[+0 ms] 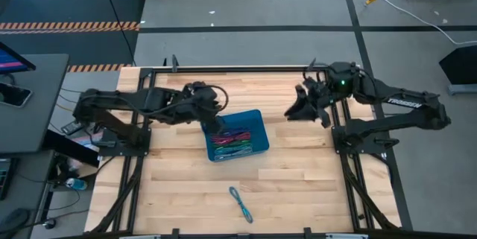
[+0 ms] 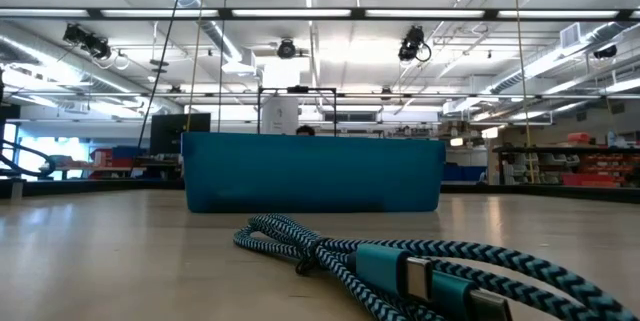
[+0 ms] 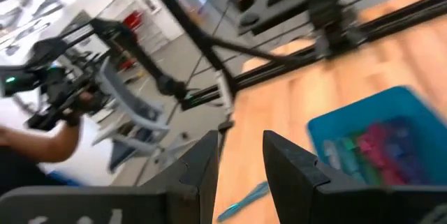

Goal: Pick and place USB-C Cables
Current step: Put the blue charger cable into the blue bin

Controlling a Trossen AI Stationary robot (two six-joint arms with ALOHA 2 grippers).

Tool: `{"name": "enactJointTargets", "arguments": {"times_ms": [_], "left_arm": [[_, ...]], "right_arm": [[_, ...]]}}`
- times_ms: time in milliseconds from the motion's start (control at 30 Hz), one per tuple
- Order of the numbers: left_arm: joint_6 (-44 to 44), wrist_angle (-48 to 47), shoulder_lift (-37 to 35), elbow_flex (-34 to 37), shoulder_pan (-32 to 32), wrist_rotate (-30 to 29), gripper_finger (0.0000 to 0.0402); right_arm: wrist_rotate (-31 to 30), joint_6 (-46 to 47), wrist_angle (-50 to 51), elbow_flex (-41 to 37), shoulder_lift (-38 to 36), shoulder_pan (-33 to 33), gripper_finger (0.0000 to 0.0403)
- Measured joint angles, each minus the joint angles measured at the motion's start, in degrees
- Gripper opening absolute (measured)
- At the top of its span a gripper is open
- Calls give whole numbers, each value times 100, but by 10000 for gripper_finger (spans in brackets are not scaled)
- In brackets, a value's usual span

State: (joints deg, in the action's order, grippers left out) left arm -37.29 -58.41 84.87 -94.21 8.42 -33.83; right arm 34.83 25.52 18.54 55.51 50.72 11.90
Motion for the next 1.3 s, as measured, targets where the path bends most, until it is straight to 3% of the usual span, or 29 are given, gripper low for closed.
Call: {"name": "enactJointTargets", "arguments": {"times_ms": [233,367,467,700,933,1133,1300], "left_arm": [[31,-807,-121,0,207,-393,77],[41,-1574,-114,2,229,-362,77],[36,-2052,-112,2,280,-275,77],[45,-2629,-142,2,495,-233,77],[49,-2741,-149,2,766,-233,78],[58,-2724,-145,2,921,-231,78],[57,-2722,-147,2,948,-233,78]], "right_arm": [[-1481,920,-240,2,405,-1514,119],[-2261,1351,-1156,2,1119,-2294,119],[-2499,1692,-1881,4,1794,-2682,119],[-2545,3221,-2180,1,3291,-3245,119],[-2381,4533,-3759,13,4477,-3819,110],[-2048,4810,-3383,545,5198,-4066,88],[-1961,4694,-2867,953,5706,-4091,98]]}}
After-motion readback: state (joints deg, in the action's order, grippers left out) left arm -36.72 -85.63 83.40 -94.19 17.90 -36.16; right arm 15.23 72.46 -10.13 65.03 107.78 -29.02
